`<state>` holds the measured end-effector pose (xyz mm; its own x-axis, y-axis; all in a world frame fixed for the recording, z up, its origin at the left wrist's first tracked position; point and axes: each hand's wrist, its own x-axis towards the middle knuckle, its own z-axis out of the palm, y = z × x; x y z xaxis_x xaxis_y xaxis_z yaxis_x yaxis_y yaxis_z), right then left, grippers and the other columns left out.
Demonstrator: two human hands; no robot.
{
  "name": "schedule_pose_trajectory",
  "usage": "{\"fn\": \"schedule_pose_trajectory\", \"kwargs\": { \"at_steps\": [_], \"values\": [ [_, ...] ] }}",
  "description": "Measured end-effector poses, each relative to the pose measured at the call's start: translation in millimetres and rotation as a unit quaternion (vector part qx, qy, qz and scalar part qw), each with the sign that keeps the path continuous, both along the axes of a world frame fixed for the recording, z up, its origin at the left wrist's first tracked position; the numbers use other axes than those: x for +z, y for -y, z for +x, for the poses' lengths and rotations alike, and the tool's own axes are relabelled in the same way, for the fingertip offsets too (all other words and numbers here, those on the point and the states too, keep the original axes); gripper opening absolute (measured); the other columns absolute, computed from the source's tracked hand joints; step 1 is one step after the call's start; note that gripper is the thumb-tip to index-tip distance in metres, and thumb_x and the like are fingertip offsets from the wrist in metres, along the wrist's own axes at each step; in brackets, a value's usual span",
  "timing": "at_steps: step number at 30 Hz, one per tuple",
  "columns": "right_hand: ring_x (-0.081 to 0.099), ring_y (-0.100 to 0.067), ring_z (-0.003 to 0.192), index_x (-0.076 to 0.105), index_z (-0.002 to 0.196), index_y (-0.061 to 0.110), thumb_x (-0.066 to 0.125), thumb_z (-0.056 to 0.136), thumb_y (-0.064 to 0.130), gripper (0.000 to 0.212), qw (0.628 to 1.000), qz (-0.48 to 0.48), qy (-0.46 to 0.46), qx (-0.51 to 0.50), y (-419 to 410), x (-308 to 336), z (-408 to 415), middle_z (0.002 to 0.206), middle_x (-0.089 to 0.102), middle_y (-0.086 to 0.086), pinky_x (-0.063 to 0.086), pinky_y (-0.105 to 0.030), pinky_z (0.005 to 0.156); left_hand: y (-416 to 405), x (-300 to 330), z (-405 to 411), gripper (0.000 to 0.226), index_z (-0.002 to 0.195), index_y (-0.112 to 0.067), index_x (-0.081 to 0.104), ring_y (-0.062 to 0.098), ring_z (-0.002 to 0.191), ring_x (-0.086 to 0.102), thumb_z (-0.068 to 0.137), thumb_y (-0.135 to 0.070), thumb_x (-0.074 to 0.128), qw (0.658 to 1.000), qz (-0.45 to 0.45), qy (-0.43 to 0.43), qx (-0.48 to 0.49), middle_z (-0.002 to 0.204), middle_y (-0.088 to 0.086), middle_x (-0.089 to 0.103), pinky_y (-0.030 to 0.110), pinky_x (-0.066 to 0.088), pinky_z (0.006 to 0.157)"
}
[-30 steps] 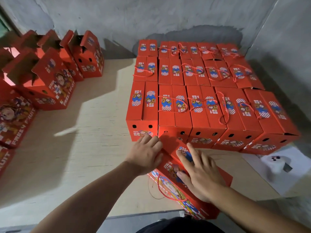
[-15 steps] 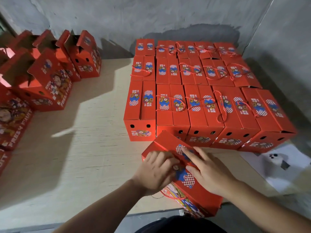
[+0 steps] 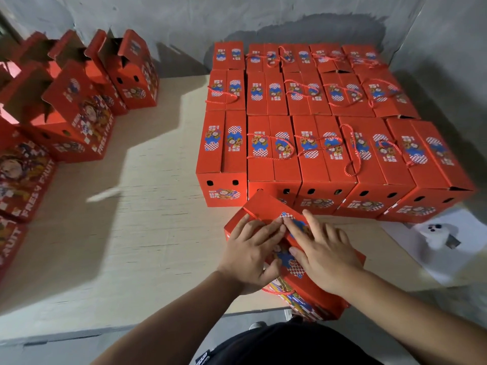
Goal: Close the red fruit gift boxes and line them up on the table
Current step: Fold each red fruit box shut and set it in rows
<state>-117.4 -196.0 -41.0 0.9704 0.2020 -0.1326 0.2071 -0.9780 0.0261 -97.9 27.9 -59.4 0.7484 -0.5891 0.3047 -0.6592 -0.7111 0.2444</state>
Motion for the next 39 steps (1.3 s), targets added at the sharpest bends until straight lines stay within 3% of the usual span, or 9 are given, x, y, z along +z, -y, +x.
{"fn": "schedule_pose_trajectory", "kwargs": {
  "at_steps": [3, 7, 12, 21, 26, 29, 31, 34, 39],
  "values": [
    [0.029, -0.036, 0.143, -0.032, 0.149, 0.052, 0.008, 0.097, 0.069, 0.067, 0.995, 0.047, -0.081, 0.019, 9.6, 7.9, 6.2, 0.17, -0.014, 0.003, 0.028, -0.052, 0.114, -0.3, 4.0, 2.4, 0.061, 0.146, -0.022, 0.058, 0.029, 0.119, 0.056, 0.094, -0.052, 0.049, 1.0, -0.002, 0.017, -0.007, 0.145, -0.004, 0.059, 0.048, 0.035, 0.115],
    [0.025, -0.032, 0.152, -0.023, 0.152, 0.055, 0.039, 0.094, 0.071, 0.086, 0.985, 0.146, -0.096, 0.014, 36.3, 26.7, -1.3, 0.171, 0.004, 0.003, 0.03, -0.054, 0.118, -8.9, 1.8, 1.2, 0.061, 0.153, -0.023, 0.048, 0.026, 0.128, 0.051, 0.1, -0.053, 0.043, 1.0, -0.001, 0.0, -0.013, 0.152, -0.006, 0.052, 0.044, 0.036, 0.113],
    [0.037, -0.016, 0.12, -0.014, 0.154, 0.052, 0.014, 0.083, 0.084, 0.082, 0.988, 0.126, -0.08, -0.05, 56.1, 17.1, -32.8, 0.149, 0.028, 0.011, 0.045, -0.034, 0.094, -3.8, -5.0, -6.6, 0.056, 0.146, -0.023, 0.057, 0.025, 0.143, 0.041, 0.1, -0.052, 0.042, 0.999, -0.037, -0.021, 0.007, 0.152, -0.008, 0.052, 0.047, 0.03, 0.119],
    [0.054, -0.023, 0.103, 0.008, 0.158, 0.041, 0.009, 0.089, 0.079, 0.079, 0.994, 0.051, 0.006, -0.095, 40.5, 6.6, -26.6, 0.122, 0.054, 0.002, 0.049, -0.035, 0.078, 6.1, -1.2, -3.4, 0.053, 0.137, -0.027, 0.059, 0.025, 0.153, 0.025, 0.099, -0.059, 0.043, 0.996, -0.052, -0.044, 0.06, 0.151, -0.008, 0.05, 0.06, 0.014, 0.124],
    [0.04, -0.028, 0.117, -0.016, 0.155, 0.049, 0.012, 0.081, 0.086, 0.087, 0.991, 0.054, -0.045, -0.11, 43.1, 2.1, -19.7, 0.136, 0.033, -0.001, 0.046, -0.041, 0.089, -3.6, 4.2, 9.2, 0.078, 0.161, -0.021, 0.029, 0.023, 0.146, 0.032, 0.098, -0.064, 0.047, 0.908, -0.218, -0.225, 0.277, 0.16, 0.001, 0.034, 0.044, 0.031, 0.117],
    [0.013, -0.024, 0.146, -0.003, 0.156, 0.05, 0.053, 0.081, 0.08, 0.099, 0.922, 0.303, -0.033, -0.239, 48.0, 2.7, -23.6, 0.159, 0.011, 0.004, 0.032, -0.059, 0.112, -19.5, 8.9, 23.9, 0.063, 0.154, -0.025, 0.041, 0.02, 0.125, 0.056, 0.1, -0.053, 0.055, 0.895, -0.213, -0.289, 0.265, 0.14, 0.0, 0.05, 0.034, 0.05, 0.096],
    [0.028, -0.03, 0.146, 0.018, 0.158, 0.036, 0.063, 0.076, 0.081, 0.104, 0.802, 0.442, 0.01, -0.402, 45.7, -5.3, -39.1, 0.16, 0.025, -0.012, 0.035, -0.058, 0.113, -28.3, 10.3, 20.1, 0.044, 0.14, -0.027, 0.055, 0.02, 0.11, 0.062, 0.1, -0.044, 0.059, 0.9, -0.216, -0.26, 0.275, 0.124, -0.001, 0.055, 0.032, 0.052, 0.087],
    [0.075, -0.021, 0.09, 0.049, 0.132, 0.026, 0.059, 0.071, 0.082, 0.084, 0.668, 0.557, -0.11, -0.482, 28.8, -15.5, -60.5, 0.107, 0.075, 0.001, 0.062, -0.037, 0.069, -30.4, 1.1, 2.2, 0.035, 0.124, -0.024, 0.061, 0.014, 0.099, 0.064, 0.095, -0.043, 0.066, 0.862, -0.28, -0.263, 0.33, 0.114, -0.002, 0.057, 0.034, 0.056, 0.086],
    [0.075, -0.018, 0.097, 0.058, 0.121, 0.042, 0.074, 0.071, 0.07, 0.059, 0.662, 0.63, -0.106, -0.393, 29.7, -14.3, -45.9, 0.11, 0.075, 0.009, 0.061, -0.047, 0.085, -30.0, 6.0, -1.1, 0.057, 0.131, -0.023, 0.059, 0.022, 0.111, 0.067, 0.089, -0.059, 0.07, 0.742, -0.424, -0.383, 0.352, 0.127, 0.006, 0.062, 0.047, 0.059, 0.094]
  ]
}}
